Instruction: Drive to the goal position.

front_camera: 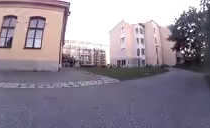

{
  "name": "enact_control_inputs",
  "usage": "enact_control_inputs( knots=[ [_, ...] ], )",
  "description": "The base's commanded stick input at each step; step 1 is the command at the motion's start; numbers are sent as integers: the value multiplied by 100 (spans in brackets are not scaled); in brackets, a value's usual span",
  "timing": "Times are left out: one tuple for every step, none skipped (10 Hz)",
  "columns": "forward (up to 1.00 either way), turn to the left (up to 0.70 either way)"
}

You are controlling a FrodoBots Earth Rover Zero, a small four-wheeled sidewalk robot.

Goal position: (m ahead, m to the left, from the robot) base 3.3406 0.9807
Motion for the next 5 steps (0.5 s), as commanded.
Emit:
enact_control_inputs(
  knots=[
    [0, 45],
    [0, 45],
    [0, 45],
    [0, 45],
    [0, 45]
  ],
)
